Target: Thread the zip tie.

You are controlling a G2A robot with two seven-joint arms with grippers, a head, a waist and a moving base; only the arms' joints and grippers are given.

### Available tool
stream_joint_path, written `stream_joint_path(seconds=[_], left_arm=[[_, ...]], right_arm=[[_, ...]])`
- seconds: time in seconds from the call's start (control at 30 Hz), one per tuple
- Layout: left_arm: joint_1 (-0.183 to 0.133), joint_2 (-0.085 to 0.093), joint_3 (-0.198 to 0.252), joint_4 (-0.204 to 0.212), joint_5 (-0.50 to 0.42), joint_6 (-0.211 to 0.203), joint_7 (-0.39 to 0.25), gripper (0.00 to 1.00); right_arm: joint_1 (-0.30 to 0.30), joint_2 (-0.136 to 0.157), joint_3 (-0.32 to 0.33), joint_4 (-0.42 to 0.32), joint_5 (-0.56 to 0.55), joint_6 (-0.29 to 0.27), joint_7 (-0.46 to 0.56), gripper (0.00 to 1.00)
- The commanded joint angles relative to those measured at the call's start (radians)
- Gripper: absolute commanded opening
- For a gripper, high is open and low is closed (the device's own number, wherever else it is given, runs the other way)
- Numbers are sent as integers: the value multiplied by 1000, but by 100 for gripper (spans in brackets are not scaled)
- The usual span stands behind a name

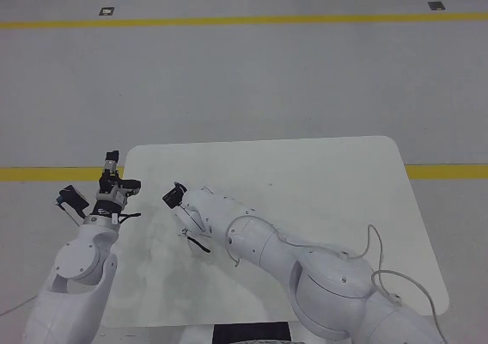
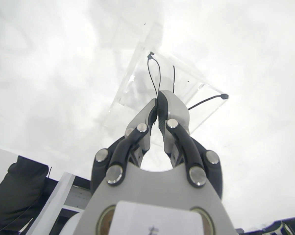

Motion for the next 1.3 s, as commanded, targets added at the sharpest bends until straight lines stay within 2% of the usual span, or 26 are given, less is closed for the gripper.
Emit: stream_joint_path(seconds=[0.0, 0.23, 0.27, 0.33, 0.43, 1.13, 1.27], left_arm=[[0, 0, 0, 0, 0, 0, 0, 100], [0, 0, 0, 0, 0, 0, 0, 100], [0, 0, 0, 0, 0, 0, 0, 100], [0, 0, 0, 0, 0, 0, 0, 100], [0, 0, 0, 0, 0, 0, 0, 100], [0, 0, 0, 0, 0, 0, 0, 100], [0, 0, 0, 0, 0, 0, 0, 100]], right_arm=[[4, 1, 1, 0, 8, -4, -1, 0], [5, 1, -1, 0, 19, -9, -1, 0], [4, 1, -1, 0, 20, -13, 2, 2], [2, 0, -1, 3, 23, -24, 7, 13], [-1, 0, -1, 7, 23, -33, 8, 17], [-11, -5, -1, 26, 11, -75, 24, 13], [-11, -6, -1, 27, 7, -81, 31, 7]])
